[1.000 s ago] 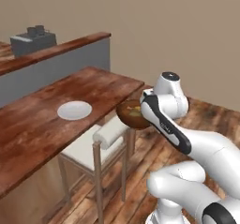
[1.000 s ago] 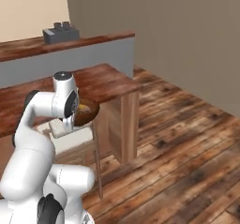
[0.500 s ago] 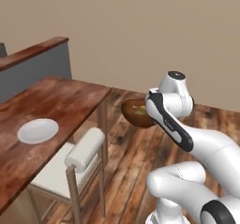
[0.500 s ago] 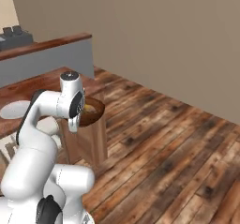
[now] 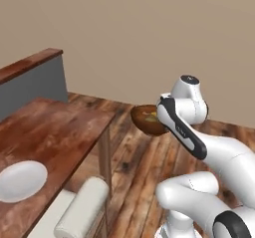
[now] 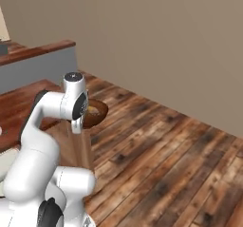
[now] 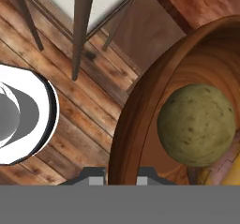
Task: Pick the chicken drumstick and potato from their plates and place them in the bowl. Then put the bowl in the fridge.
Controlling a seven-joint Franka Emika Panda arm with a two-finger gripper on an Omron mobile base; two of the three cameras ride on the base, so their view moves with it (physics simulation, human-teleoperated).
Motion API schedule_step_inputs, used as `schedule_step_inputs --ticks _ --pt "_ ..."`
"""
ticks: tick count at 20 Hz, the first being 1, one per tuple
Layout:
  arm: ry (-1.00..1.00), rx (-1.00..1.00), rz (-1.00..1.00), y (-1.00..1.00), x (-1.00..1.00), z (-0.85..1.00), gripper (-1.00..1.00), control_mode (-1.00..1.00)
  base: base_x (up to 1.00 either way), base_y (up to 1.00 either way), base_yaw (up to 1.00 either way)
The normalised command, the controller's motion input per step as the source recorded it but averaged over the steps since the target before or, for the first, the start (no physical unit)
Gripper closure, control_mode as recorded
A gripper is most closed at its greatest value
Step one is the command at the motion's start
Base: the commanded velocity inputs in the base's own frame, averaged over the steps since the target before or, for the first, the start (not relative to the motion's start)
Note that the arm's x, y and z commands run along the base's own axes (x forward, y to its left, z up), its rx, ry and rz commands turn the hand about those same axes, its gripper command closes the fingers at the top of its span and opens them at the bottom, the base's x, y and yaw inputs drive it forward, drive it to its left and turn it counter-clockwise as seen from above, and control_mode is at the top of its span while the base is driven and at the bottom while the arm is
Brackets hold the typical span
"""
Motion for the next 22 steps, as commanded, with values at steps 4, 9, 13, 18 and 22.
schedule_step_inputs --ticks 4,9,13,18,22 --pt "0.00 0.00 0.00 0.00 0.00 0.00 1.00 1.00 0.94 -0.10 0.00" --pt "0.00 0.00 0.00 0.00 0.00 0.00 1.00 1.00 0.94 -0.30 0.00" --pt "0.00 0.00 0.00 0.00 0.00 0.00 1.00 1.00 0.94 -0.27 0.00" --pt "0.00 0.00 0.00 0.00 0.00 0.00 1.00 1.00 0.94 -0.22 0.02" --pt "0.00 0.00 0.00 0.00 0.00 0.00 1.00 1.00 0.94 -0.12 0.06"
